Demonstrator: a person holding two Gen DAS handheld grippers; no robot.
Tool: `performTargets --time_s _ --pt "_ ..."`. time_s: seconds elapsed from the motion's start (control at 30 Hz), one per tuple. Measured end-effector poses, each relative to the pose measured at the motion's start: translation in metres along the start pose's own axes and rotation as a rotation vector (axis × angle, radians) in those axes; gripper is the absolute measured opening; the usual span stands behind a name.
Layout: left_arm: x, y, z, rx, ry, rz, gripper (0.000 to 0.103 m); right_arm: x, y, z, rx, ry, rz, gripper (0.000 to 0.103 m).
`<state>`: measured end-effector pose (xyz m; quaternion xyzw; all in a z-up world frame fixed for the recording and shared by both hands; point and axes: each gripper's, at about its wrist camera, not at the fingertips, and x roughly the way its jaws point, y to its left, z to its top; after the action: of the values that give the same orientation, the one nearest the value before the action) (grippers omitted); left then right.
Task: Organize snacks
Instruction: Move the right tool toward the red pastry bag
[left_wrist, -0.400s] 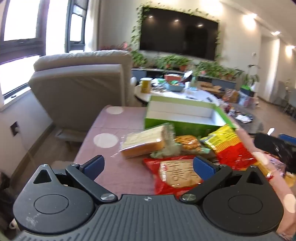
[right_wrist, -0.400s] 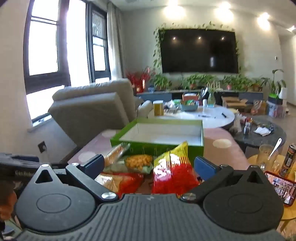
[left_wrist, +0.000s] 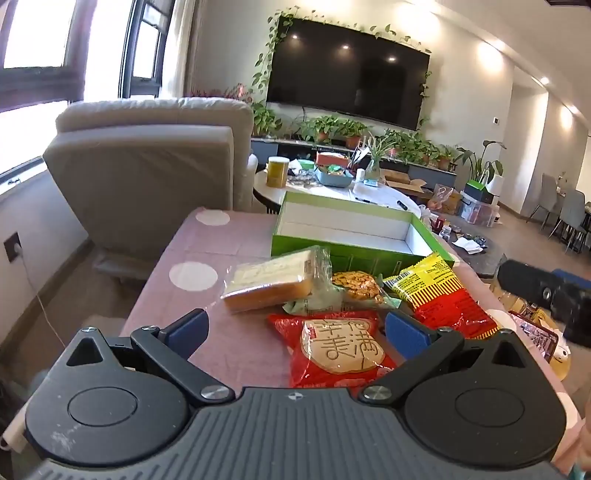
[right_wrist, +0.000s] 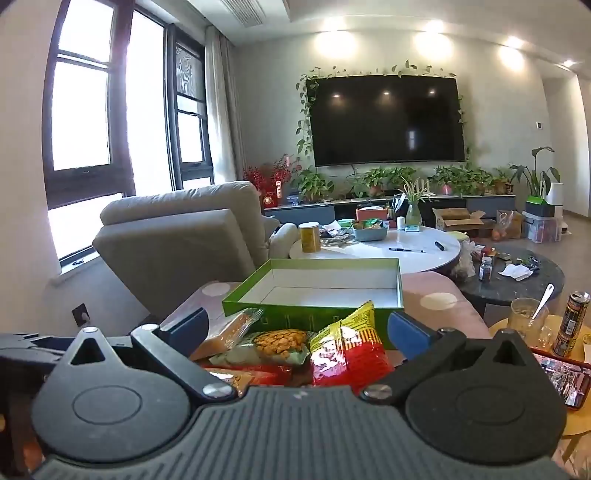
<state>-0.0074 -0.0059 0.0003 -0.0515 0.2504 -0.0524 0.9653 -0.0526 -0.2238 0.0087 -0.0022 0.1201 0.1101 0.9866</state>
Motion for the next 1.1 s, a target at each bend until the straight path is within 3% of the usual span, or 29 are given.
performTargets --time_s 0.37,0.47,0.63,1.1 --pt "0.002 0.002 -0.007 0.017 -0.011 0.045 0.102 0.016 -0.005 -0.007 0.014 0.084 -0.005 0.085" --pt "0.002 0.0 -0.009 0.038 -0.005 0.015 0.102 0.017 -0.005 -0.009 0.012 0.095 -0.025 0.085" --pt "0.005 -0.007 -0.011 0.087 0.005 0.035 0.101 0.016 -0.007 -0.01 0.024 0.105 -0.014 0.085" --pt "0.004 -0.005 -0.014 0.056 -0.008 0.032 0.099 0.016 -0.006 -0.01 0.033 0.127 -0.002 0.085"
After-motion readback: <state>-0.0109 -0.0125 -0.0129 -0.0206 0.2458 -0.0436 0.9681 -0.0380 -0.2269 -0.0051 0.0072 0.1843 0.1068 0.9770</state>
